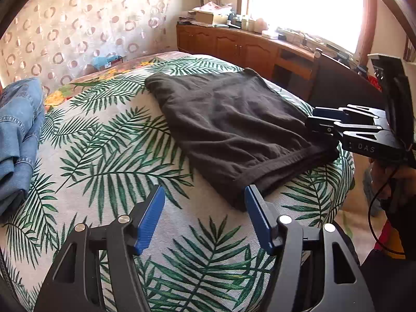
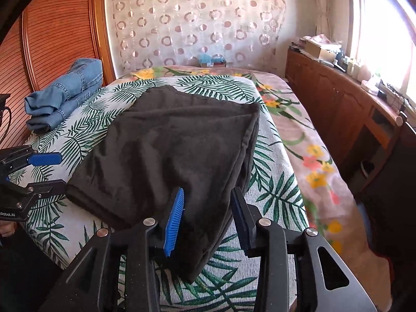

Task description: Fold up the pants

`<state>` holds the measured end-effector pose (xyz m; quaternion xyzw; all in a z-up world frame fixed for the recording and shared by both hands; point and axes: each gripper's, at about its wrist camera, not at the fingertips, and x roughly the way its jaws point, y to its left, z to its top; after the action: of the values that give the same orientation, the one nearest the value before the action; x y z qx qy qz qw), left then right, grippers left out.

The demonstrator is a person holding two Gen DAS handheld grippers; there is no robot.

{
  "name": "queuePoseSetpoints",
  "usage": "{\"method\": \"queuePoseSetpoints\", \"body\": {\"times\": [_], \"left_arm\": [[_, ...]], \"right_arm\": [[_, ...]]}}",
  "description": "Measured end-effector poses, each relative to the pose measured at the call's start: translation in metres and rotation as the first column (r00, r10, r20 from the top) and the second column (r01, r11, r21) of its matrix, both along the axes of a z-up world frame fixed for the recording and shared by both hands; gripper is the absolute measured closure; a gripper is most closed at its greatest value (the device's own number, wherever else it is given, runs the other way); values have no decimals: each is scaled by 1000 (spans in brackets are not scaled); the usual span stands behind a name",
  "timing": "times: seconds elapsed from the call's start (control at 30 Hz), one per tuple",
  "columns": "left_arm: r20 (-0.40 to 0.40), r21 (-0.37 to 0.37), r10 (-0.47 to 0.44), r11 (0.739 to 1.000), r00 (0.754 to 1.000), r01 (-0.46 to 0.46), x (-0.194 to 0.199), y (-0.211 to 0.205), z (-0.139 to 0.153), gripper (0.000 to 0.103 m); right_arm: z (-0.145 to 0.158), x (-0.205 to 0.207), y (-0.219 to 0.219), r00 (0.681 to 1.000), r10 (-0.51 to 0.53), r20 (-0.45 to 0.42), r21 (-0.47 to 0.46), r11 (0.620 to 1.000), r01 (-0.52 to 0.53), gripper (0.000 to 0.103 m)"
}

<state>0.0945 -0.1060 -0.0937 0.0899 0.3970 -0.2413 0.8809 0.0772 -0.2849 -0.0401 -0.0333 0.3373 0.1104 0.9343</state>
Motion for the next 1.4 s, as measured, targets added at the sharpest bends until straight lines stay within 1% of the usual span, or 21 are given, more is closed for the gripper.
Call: {"method": "queuePoseSetpoints", "body": {"times": [0.1, 0.27, 0.33, 0.47, 0.53, 0.73, 0.83, 0.9, 1.0, 1.4], "left_arm": [[-11, 14, -9, 1000, 1000, 9, 1, -6, -4, 38], [-27, 38, -37, 999, 999, 38, -2, -16, -12, 43], [-33, 32, -33, 999, 999, 34, 0, -16, -13, 46], [-19, 9, -31, 999, 999, 31, 0, -14, -7, 47], [-12, -2, -29, 1000, 1000, 29, -2, -12, -3, 50], [28, -13, -23, 1000, 999, 24, -10, -8, 10, 50], [23, 5, -13, 1000, 1000, 13, -8, -7, 8, 50], [3, 27, -6, 1000, 1000, 6, -4, -7, 1, 52], [-22, 40, -8, 999, 1000, 9, 0, -8, -7, 52], [-17, 78, -46, 996, 999, 47, 3, -23, -8, 52]], "right_arm": [[-2, -6, 3, 1000, 0, -1, 12, 1000, 0, 64], [-8, -11, 5, 1000, 0, -17, 6, 1000, 0, 64], [-11, -10, 5, 1000, 5, -30, 5, 1000, -5, 64], [-14, -10, 6, 999, 2, -32, -6, 1000, -2, 64], [-14, -11, 6, 1000, 3, -28, -7, 1000, -3, 64], [-14, -12, 6, 1000, 6, -21, -11, 1000, -6, 63], [-16, -14, 7, 1000, 6, -13, -21, 1000, -6, 62], [-17, -14, 6, 1000, 7, -12, -16, 1000, -7, 62], [-17, -15, 5, 1000, 9, -11, -6, 1000, -9, 62], [-19, -16, 4, 1000, 9, -4, -2, 1000, -9, 61]]}}
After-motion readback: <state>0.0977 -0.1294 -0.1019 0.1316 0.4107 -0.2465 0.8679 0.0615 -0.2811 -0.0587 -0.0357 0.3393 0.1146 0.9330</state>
